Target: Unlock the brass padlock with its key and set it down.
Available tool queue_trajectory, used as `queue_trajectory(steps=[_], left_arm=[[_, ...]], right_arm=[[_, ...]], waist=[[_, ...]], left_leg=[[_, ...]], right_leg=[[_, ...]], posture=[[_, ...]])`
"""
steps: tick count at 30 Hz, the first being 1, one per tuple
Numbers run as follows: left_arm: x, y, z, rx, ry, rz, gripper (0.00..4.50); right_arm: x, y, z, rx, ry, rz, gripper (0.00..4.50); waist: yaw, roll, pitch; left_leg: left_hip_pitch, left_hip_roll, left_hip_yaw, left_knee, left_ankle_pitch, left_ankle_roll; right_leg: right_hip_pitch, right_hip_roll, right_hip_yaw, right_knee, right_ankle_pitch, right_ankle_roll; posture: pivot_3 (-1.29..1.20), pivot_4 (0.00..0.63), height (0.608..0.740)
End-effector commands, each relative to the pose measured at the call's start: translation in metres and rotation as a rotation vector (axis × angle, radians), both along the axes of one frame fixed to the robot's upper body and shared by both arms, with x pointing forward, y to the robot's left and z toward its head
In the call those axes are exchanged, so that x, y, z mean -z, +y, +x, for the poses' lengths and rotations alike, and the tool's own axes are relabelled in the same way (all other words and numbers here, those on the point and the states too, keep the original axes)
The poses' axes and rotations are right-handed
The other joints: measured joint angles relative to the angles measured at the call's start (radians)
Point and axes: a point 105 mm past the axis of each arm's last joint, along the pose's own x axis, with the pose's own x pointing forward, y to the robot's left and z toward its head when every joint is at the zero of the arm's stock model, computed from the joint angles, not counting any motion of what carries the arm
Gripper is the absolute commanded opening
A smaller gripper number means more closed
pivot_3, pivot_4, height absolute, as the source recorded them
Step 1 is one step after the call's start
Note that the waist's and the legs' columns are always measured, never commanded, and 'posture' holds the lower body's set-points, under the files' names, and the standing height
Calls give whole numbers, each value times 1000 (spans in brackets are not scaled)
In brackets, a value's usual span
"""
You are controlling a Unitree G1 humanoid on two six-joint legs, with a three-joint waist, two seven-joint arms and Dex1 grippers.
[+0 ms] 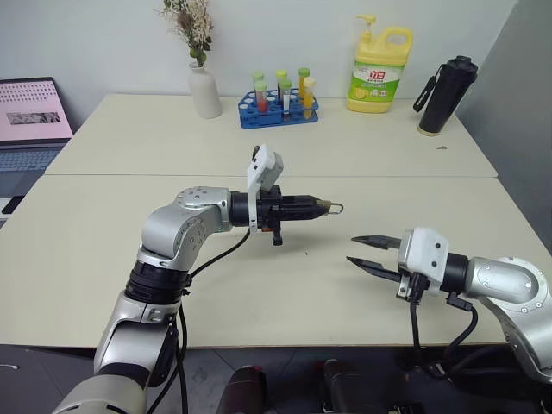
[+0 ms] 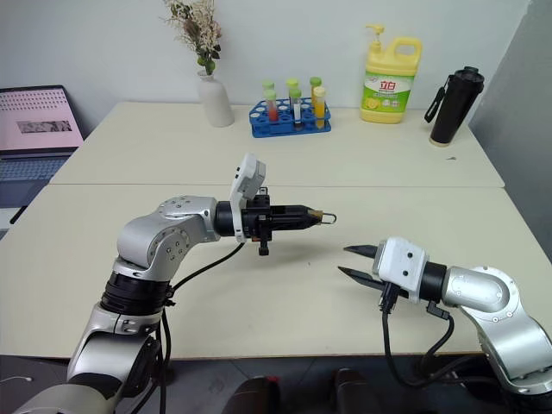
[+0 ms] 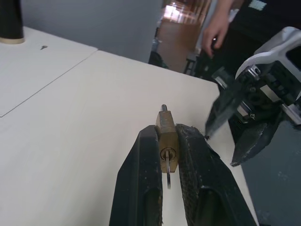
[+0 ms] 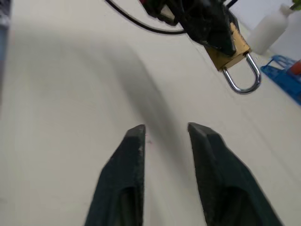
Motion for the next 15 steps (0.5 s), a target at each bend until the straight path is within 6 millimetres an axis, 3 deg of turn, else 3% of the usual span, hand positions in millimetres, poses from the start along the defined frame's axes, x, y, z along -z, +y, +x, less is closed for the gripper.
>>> queue_trajectory(steps=[1, 7, 15], left_arm=[[-17, -5, -13, 97, -81, -21, 157], [-13, -5, -20, 123, -107, 6, 157], [-17, -2, -26, 141, -105, -10, 157]], right_arm=[[-26, 9, 4, -4, -3, 103, 34], [-43, 8, 14, 11, 27, 189, 0], [-36, -3, 26, 29, 43, 157, 0]], waist=[[-1, 0, 0], [5, 0, 0], [3, 0, 0]], left_leg=[[0, 0, 0, 0, 0, 0], [-1, 0, 0, 0, 0, 0], [-1, 0, 0, 0, 0, 0]], right_leg=[[0, 0, 0, 0, 0, 0], [0, 0, 0, -1, 0, 0], [0, 0, 0, -2, 0, 0]], posture=[[0, 150, 740], [0, 150, 740], [0, 150, 740]])
